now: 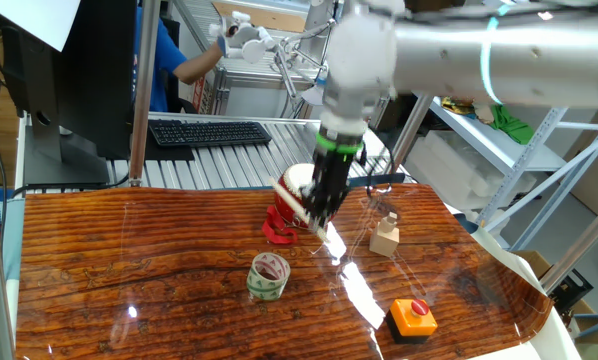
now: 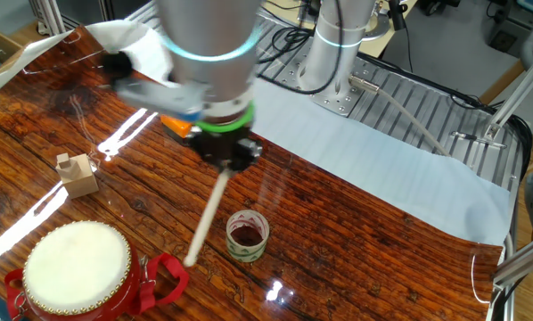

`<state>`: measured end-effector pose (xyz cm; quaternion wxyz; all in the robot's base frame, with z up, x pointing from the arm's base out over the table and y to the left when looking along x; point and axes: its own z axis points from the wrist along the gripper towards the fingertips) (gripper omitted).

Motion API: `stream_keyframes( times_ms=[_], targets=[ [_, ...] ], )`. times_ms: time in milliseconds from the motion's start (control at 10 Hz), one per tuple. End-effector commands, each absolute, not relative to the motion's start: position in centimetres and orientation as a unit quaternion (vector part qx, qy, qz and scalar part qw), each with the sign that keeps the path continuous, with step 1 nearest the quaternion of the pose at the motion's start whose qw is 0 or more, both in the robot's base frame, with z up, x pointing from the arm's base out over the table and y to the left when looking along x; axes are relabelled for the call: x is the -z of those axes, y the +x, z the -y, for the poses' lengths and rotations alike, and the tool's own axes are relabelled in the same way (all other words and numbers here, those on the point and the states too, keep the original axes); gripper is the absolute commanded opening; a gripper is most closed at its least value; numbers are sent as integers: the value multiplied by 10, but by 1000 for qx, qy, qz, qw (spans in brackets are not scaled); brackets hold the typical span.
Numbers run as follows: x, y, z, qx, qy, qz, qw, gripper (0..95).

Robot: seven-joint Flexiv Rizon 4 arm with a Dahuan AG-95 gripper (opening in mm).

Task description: Play the drum

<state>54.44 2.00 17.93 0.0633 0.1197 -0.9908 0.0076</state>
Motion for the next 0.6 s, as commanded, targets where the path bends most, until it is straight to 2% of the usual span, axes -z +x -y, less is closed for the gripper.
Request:
stream_keyframes(
  times_ms=[100, 600],
  targets=[
    [-167, 536, -26, -8, 120, 991, 59, 0],
    [-129, 519, -37, -13, 120, 991, 56, 0]
  ],
)
